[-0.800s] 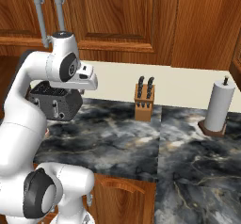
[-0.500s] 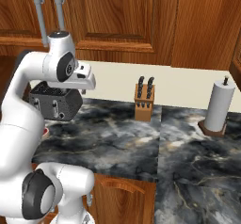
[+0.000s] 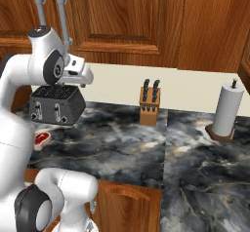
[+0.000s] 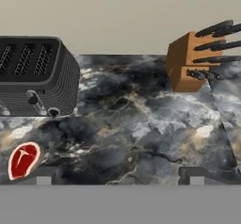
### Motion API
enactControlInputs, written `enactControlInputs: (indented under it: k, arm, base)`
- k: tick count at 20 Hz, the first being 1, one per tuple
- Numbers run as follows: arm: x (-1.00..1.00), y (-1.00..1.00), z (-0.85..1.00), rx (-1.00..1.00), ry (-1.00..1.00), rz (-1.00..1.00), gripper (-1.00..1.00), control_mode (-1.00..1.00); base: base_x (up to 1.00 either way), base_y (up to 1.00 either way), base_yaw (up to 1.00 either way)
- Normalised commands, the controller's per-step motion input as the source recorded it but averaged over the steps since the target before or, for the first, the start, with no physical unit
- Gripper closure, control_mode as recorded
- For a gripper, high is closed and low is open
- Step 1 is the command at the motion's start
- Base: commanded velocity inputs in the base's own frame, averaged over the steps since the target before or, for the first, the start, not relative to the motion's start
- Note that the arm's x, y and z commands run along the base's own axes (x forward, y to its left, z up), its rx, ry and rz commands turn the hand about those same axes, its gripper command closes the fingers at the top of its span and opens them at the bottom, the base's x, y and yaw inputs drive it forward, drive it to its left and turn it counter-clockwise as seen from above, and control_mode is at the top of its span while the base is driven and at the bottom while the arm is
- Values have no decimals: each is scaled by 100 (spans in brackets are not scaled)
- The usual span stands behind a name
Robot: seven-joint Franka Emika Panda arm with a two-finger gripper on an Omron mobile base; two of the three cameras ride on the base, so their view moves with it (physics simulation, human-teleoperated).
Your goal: Retrieve the tupperware from the cabinet, then place the raw meat into the tupperware to avoid contamination.
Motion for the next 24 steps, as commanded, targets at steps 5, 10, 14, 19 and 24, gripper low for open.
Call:
enactControlInputs:
  k: [5,10,14,19,24]
  arm:
    - [-18,6,50,-6,-30,-1,-100,-100]
    - [-3,0,57,2,-30,0,-100,-100]
    - [-1,0,52,2,-21,2,-100,-100]
    - [15,3,46,6,-13,1,-100,-100]
    - [0,1,44,9,-5,5,-100,-100]
  base:
    - [0,0,0]
    - [0,0,0]
    - [0,0,0]
    - [0,0,0]
    - [0,0,0]
